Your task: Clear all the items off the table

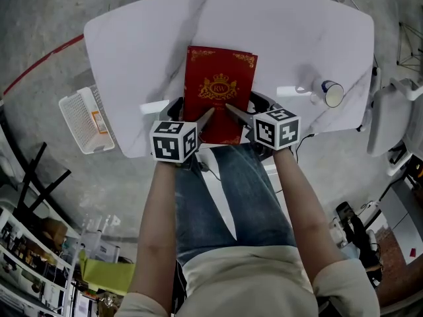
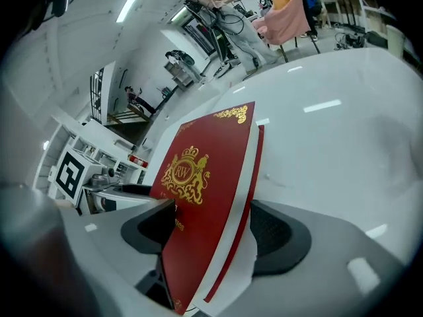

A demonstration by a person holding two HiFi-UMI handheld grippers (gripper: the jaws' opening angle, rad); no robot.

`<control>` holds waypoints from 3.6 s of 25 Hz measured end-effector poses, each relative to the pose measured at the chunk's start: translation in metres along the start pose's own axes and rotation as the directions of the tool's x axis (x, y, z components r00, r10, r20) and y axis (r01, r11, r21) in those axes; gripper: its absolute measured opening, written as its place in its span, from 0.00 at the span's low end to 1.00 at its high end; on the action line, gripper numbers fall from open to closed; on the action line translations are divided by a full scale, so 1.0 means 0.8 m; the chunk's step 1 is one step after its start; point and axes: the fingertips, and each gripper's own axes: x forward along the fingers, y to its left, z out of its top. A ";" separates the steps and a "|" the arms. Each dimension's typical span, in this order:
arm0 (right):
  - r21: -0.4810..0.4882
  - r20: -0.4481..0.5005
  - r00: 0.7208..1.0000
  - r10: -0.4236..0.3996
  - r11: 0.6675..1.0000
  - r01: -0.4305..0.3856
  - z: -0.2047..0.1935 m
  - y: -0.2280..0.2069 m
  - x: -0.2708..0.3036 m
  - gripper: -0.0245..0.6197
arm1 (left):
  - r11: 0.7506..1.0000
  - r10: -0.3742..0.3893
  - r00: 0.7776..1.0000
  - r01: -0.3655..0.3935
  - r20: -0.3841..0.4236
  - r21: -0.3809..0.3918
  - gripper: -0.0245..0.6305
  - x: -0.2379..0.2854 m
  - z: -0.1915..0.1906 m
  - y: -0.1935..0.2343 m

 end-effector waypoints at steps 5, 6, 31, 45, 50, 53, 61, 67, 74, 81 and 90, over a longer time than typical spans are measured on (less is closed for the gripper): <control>0.007 -0.016 0.999 0.038 0.999 -0.038 0.000 0.003 0.005 0.59 | 0.999 -0.041 0.999 0.041 -0.006 -0.034 0.67 0.004 -0.001 0.002; 0.006 -0.017 0.999 0.044 0.999 -0.044 0.000 0.003 0.006 0.59 | 0.998 -0.048 0.999 0.048 -0.006 -0.036 0.67 0.004 -0.002 0.002; -0.036 0.029 0.999 0.018 0.999 -0.017 0.014 0.023 -0.007 0.54 | 0.998 -0.061 0.998 0.061 0.008 0.026 0.64 -0.013 0.004 -0.010; -0.175 0.033 0.999 0.041 0.984 -0.035 0.046 0.087 0.003 0.54 | 0.998 -0.034 0.990 0.042 0.136 -0.056 0.64 -0.068 0.014 0.022; -0.210 0.026 0.998 0.058 0.976 -0.051 0.051 0.099 0.007 0.54 | 0.996 -0.014 0.986 0.029 0.169 -0.090 0.64 -0.078 0.013 0.028; -0.231 0.018 0.998 0.067 0.971 -0.061 0.054 0.114 0.014 0.54 | 0.994 0.001 0.982 0.020 0.190 -0.107 0.64 -0.090 0.012 0.039; -0.283 -0.006 0.996 0.087 0.955 -0.085 0.061 0.160 0.039 0.54 | 0.987 0.033 0.971 0.005 0.236 -0.159 0.64 -0.124 0.005 0.075; -0.313 -0.024 0.995 0.095 0.945 -0.098 0.064 0.183 0.054 0.54 | 0.981 0.053 0.965 -0.001 0.258 -0.196 0.64 -0.139 0.000 0.095; -0.344 -0.049 0.993 0.105 0.932 -0.115 0.068 0.211 0.071 0.54 | 0.974 0.074 0.956 -0.007 0.285 -0.227 0.64 -0.159 -0.003 0.118; -0.371 -0.072 0.991 0.113 0.919 -0.132 0.068 0.240 0.093 0.54 | 0.965 0.092 0.947 -0.010 0.307 -0.261 0.64 -0.176 -0.012 0.147; -0.410 -0.110 0.987 0.120 0.899 -0.155 0.061 0.300 0.139 0.54 | 0.949 0.120 0.935 -0.009 0.334 -0.314 0.63 -0.215 -0.032 0.206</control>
